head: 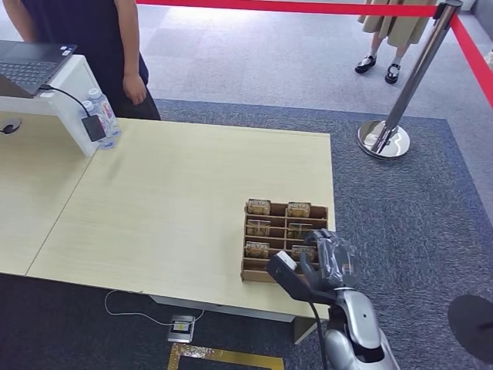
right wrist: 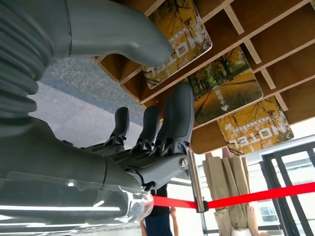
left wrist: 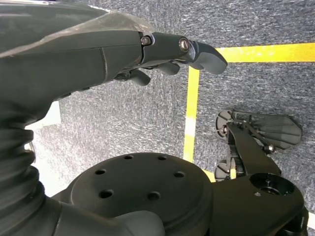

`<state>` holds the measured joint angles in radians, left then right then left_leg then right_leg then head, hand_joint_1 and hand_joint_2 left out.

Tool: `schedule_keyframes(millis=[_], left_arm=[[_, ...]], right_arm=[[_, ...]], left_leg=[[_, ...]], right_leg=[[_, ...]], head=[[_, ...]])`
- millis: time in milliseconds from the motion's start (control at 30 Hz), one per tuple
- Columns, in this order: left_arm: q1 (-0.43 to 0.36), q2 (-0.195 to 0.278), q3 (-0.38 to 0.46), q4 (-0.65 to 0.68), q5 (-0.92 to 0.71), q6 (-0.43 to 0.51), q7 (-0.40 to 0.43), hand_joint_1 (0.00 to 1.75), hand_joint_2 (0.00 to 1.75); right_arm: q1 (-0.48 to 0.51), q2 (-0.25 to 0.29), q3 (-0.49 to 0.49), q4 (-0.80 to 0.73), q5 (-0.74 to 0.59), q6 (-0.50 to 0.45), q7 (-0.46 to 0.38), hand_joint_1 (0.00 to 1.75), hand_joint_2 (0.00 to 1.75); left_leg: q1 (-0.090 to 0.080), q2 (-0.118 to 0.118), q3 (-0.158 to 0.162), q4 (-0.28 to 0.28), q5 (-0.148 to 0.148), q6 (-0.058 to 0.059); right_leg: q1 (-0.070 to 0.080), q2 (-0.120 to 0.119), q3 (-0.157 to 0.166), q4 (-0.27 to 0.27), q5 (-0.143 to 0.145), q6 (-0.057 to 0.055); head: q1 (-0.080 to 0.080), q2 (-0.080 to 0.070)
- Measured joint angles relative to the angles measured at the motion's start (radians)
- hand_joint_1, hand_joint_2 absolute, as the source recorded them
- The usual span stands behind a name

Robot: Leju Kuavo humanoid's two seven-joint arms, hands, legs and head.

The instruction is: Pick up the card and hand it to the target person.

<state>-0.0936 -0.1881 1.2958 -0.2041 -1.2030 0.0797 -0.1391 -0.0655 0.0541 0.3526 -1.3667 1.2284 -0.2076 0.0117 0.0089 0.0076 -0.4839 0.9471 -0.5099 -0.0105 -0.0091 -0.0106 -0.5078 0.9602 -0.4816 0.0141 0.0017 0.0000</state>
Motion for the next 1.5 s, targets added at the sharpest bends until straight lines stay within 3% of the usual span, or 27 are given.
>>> schedule_keyframes(millis=[733,833,967,1100,1500], left_arm=[[0.000,0.001,-0.011,0.000,-0.004,0.000,0.001,0.00,1.75],[0.000,0.002,-0.011,0.000,-0.005,0.000,0.001,0.00,1.75],[0.000,0.002,-0.011,0.000,-0.006,-0.001,0.001,0.00,1.75],[0.000,0.002,-0.012,0.000,-0.007,-0.005,0.001,0.00,1.75],[0.000,0.004,-0.012,0.000,-0.007,-0.006,0.001,0.00,1.75]], right_arm=[[-0.041,0.004,-0.010,0.076,-0.004,0.000,-0.012,0.94,1.75],[-0.044,0.005,-0.012,0.080,-0.004,0.000,-0.012,1.04,1.75],[-0.048,0.005,-0.013,0.083,-0.005,0.000,-0.012,1.44,1.75],[-0.051,0.007,-0.016,0.083,-0.006,-0.002,-0.011,1.71,1.75],[-0.049,0.007,-0.017,0.081,-0.006,-0.003,-0.013,1.75,1.75]], left_leg=[[0.000,0.000,0.000,0.000,0.000,0.000],[0.000,0.000,0.000,0.000,0.000,0.000],[0.000,0.000,0.000,0.000,0.000,0.000],[0.000,0.000,0.001,0.000,0.000,0.000],[0.000,0.000,0.001,0.000,0.000,0.000]], right_leg=[[0.000,0.000,0.000,0.000,0.000,0.000],[0.000,0.000,0.000,0.000,0.000,0.000],[0.000,0.000,0.000,0.000,0.000,0.000],[0.000,0.000,0.000,0.000,0.000,0.000],[0.000,0.000,0.000,0.000,0.000,0.000]], head=[[0.000,0.000],[0.000,0.000],[0.000,0.000],[0.000,0.000],[0.000,0.000]])
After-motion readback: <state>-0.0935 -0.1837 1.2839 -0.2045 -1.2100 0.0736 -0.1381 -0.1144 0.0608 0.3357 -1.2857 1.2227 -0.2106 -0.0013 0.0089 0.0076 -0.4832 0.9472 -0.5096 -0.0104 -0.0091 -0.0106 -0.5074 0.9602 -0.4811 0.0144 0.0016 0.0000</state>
